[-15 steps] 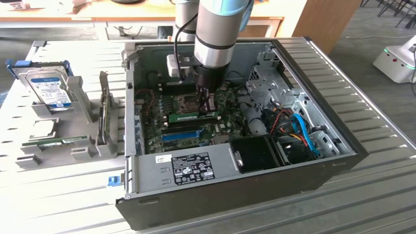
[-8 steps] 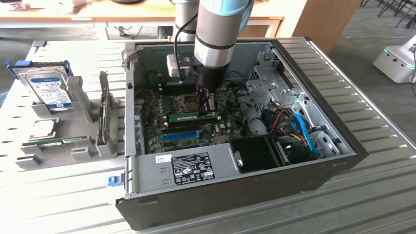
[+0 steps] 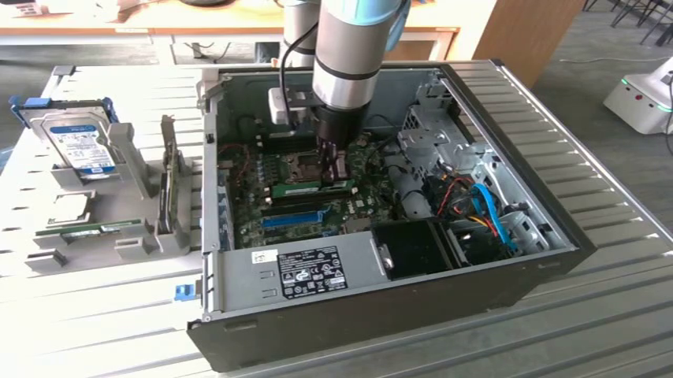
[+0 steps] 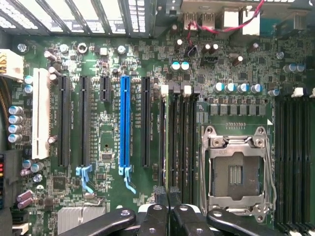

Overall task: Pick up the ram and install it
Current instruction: 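Insert the ram into the slot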

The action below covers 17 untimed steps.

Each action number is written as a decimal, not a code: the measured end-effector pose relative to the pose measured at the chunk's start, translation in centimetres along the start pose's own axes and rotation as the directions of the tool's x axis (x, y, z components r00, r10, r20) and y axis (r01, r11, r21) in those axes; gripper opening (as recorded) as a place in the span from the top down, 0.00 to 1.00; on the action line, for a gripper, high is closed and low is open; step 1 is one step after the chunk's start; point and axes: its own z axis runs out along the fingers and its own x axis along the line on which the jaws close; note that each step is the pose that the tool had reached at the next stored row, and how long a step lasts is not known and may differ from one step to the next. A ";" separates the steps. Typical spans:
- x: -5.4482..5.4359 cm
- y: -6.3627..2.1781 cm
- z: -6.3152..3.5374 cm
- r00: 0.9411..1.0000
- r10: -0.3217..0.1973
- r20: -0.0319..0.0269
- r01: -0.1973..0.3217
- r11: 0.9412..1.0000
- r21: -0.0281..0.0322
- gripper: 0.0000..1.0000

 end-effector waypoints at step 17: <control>0.0 0.07 0.14 1.000 -0.003 0.001 0.003 1.000 0.002 0.88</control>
